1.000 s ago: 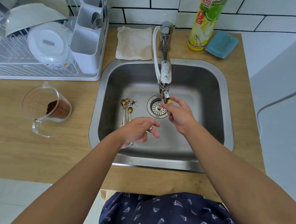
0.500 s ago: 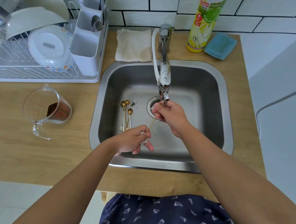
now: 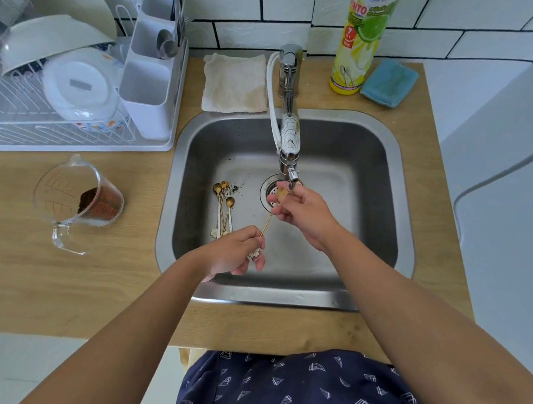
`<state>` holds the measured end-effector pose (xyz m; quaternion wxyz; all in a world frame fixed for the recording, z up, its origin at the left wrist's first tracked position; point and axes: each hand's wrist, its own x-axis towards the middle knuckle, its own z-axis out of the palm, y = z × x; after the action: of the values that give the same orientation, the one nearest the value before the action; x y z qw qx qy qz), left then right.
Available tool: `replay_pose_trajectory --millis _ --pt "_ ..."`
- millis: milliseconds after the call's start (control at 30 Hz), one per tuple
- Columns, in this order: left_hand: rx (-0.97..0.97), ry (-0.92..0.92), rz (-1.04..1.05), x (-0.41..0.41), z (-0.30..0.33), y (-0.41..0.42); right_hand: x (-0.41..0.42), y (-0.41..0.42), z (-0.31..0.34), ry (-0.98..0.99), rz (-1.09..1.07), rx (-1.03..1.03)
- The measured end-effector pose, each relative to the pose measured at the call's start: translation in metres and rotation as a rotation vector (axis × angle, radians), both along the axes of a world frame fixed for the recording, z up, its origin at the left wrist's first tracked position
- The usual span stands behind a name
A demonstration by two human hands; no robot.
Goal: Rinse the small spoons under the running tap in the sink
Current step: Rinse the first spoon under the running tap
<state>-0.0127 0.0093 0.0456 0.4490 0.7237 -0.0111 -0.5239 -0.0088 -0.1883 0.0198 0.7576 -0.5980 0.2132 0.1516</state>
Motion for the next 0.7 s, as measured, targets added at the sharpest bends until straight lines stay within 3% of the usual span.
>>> replay_pose_trajectory --millis 200,467,600,700 --pt "-0.035 0.029 0.196 0.0 0.001 -0.002 0.001 -0.008 0.001 -0.001 -0.081 0.129" --pt "-0.054 -0.015 0.062 -0.003 -0.004 0.009 0.001 -0.008 0.0 0.031 -0.079 0.168" --pt "-0.039 0.009 0.077 -0.005 -0.007 0.009 0.0 -0.007 0.001 0.032 -0.036 0.073" --pt "-0.066 0.029 0.16 -0.003 -0.006 0.008 0.002 -0.006 0.002 0.075 -0.102 0.181"
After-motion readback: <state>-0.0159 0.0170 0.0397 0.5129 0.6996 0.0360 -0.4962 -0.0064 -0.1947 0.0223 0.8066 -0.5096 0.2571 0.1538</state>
